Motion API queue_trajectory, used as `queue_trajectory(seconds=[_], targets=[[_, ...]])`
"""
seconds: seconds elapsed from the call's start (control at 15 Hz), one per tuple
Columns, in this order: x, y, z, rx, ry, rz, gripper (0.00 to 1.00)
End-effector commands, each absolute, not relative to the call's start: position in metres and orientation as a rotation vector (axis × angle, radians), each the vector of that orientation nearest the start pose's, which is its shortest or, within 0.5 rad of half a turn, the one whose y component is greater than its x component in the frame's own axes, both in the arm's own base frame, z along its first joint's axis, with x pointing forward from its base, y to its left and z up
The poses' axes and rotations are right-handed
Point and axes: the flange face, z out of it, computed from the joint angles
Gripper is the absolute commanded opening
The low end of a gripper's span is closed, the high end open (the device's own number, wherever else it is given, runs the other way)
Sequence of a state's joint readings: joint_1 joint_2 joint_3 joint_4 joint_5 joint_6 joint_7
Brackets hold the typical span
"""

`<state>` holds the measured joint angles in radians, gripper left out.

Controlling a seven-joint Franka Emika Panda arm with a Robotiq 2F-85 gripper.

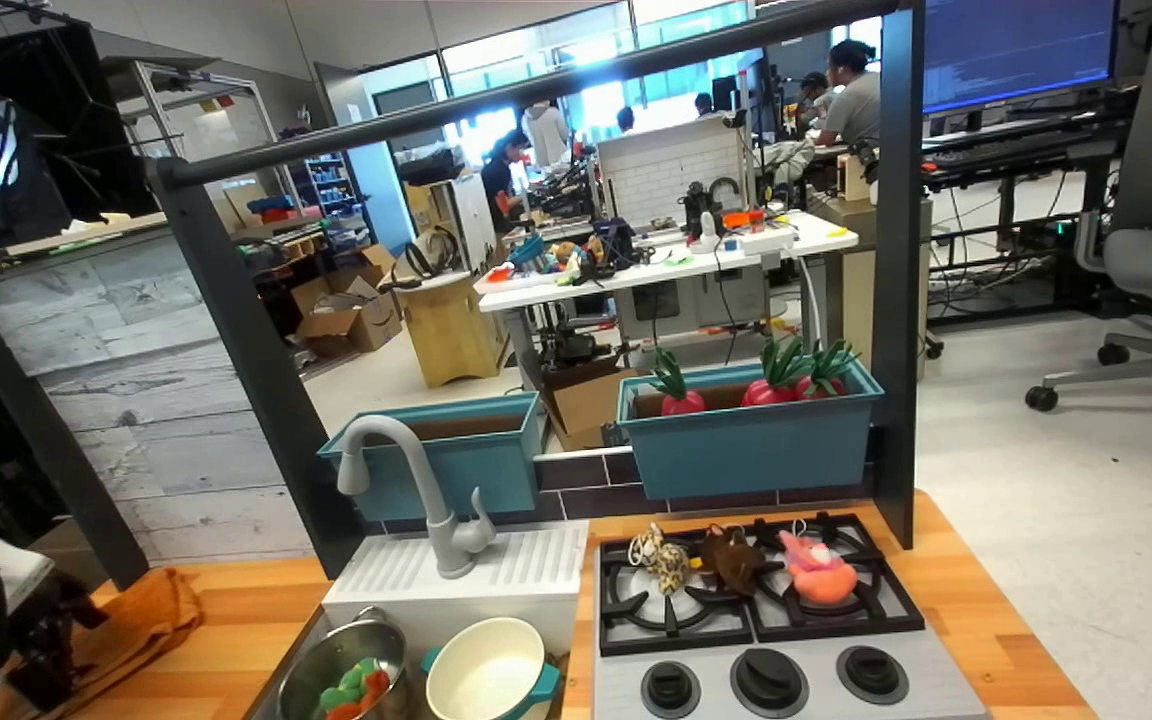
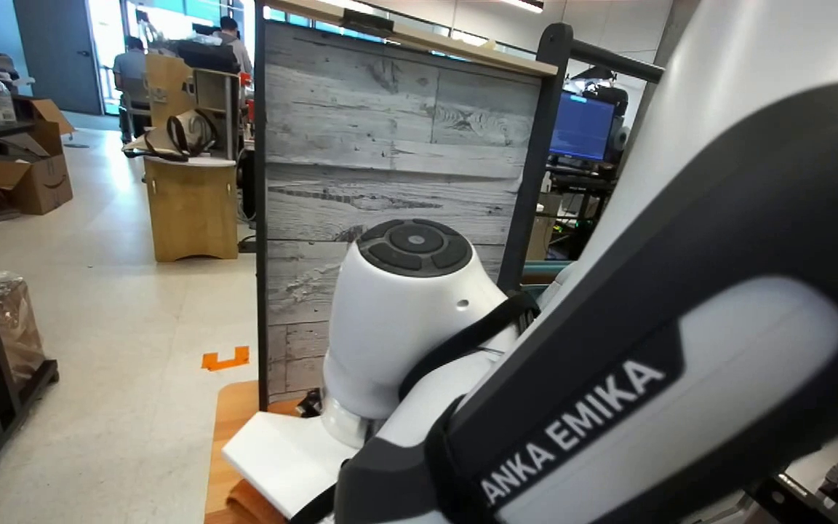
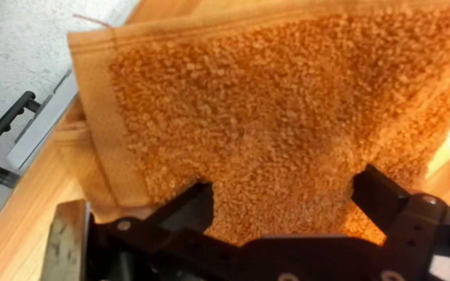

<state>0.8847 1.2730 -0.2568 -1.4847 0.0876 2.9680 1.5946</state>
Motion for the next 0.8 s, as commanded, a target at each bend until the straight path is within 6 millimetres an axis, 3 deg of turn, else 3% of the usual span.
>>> queue_trajectory(seconds=[0.0, 0.2, 0.33, 0.47, 0.6, 0.73], targets=[[0.557, 0.331, -0.064, -2.684, 1.495, -0.434, 1.0], [0.564, 0.267, -0.059, -2.701, 1.667, -0.396, 1.0], [0.567, 0.247, -0.055, -2.732, 1.756, -0.301, 1.0], [0.566, 0.252, -0.053, -2.795, 1.741, -0.147, 1.0], [0.569, 0.278, -0.052, -2.827, 1.627, -0.022, 1.0], [0.564, 0.32, -0.049, -2.844, 1.489, 0.068, 1.0]])
